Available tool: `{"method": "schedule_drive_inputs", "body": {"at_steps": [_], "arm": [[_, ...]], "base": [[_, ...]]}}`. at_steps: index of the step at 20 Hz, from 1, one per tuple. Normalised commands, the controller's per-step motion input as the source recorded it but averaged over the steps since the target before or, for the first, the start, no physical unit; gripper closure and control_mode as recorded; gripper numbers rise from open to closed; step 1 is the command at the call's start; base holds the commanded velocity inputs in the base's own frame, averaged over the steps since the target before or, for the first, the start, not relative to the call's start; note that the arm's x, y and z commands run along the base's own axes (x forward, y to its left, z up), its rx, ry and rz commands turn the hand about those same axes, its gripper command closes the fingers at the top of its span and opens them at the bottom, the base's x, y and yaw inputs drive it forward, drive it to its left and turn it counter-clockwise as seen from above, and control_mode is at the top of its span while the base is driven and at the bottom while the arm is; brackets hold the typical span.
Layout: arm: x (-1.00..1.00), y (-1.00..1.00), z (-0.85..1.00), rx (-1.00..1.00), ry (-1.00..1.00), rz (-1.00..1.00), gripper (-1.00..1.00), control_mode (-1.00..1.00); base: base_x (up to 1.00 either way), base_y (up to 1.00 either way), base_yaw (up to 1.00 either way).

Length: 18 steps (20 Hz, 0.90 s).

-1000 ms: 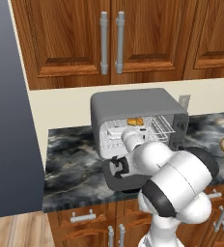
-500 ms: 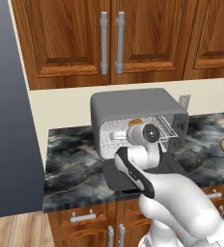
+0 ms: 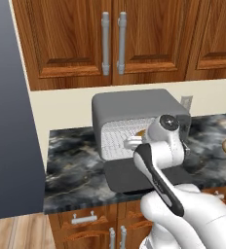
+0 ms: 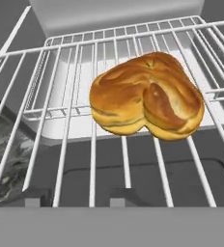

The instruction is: Pick up the heated bread from the toaster oven and place it in the bowl. Then move the bread bowl to the dining counter.

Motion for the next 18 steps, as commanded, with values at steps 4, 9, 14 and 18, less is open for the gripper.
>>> {"method": "schedule_drive_inputs", "body": {"at_steps": [4,9,14,18], "arm": [[-1.0,-0.31,0.1,-0.01,0.93,-0.04,-1.0,-1.0],[-0.31,-0.27,0.83,0.03,0.31,-0.02,-1.0,-1.0],[0.08,-0.57,0.48,0.01,0.17,0.21,-1.0,-1.0],[-0.03,-0.16,0.06,-0.06,0.02,0.2,-1.0,-1.0]], "base": [[0.0,0.0,0.0],[0.0,0.0,0.0],[0.0,0.0,0.0],[0.0,0.0,0.0]]}}
